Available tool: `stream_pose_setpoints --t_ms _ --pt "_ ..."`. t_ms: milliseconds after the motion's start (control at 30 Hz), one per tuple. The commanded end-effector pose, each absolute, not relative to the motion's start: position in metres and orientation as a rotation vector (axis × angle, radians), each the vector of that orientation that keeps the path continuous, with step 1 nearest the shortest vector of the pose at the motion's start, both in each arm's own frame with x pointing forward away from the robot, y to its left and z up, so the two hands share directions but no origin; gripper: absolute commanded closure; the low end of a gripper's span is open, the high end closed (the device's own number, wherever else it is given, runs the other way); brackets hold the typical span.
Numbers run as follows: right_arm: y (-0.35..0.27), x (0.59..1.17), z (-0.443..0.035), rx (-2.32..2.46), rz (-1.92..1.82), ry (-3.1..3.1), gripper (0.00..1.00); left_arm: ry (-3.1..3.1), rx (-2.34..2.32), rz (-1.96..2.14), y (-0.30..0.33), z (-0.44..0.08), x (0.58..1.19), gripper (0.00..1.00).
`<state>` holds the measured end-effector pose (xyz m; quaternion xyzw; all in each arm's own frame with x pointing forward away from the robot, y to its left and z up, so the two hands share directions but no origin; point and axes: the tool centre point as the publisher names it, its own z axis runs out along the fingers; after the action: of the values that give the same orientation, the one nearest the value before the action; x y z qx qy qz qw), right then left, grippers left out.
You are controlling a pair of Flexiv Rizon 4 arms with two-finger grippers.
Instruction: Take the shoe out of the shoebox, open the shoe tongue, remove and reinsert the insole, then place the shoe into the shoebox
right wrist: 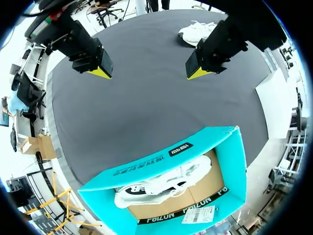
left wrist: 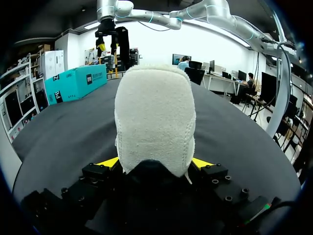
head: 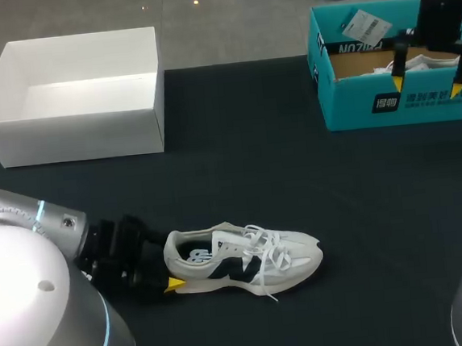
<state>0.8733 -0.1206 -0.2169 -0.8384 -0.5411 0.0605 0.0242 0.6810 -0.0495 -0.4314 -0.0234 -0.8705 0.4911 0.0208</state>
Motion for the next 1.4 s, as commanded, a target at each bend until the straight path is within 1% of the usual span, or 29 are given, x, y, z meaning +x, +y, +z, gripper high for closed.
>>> stream_pose_setpoints --t_ms 33,300,567,867,900,1400 --pt "-0.08 0.866 -0.21 -2.599 0.194 -1.753 0.0 -2.699 -0.074 1.517 -0.052 -0.45 0.685 1.0" --pt "-0.005 0.827 -0.212 -2.574 0.121 -1.778 0.0 -2.699 -0.074 1.517 -0.052 -0.45 0.685 1.0" --pt "0.078 0.804 -0.227 -2.629 0.225 -1.775 0.0 -2.699 -0.074 1.517 -0.052 -0.45 0.685 1.0" --pt "0.143 0.784 -0.245 -2.663 0.224 -1.834 0.0 -2.699 -0.074 1.517 -0.052 -0.45 0.685 1.0" --pt "0.147 0.783 -0.246 -2.679 0.264 -1.79 0.0 -2.699 -0.074 1.517 -0.052 -0.45 0.685 1.0" --pt "0.148 0.783 -0.247 -2.631 0.235 -1.767 0.0 -2.699 -0.074 1.517 -0.052 -0.45 0.685 1.0"
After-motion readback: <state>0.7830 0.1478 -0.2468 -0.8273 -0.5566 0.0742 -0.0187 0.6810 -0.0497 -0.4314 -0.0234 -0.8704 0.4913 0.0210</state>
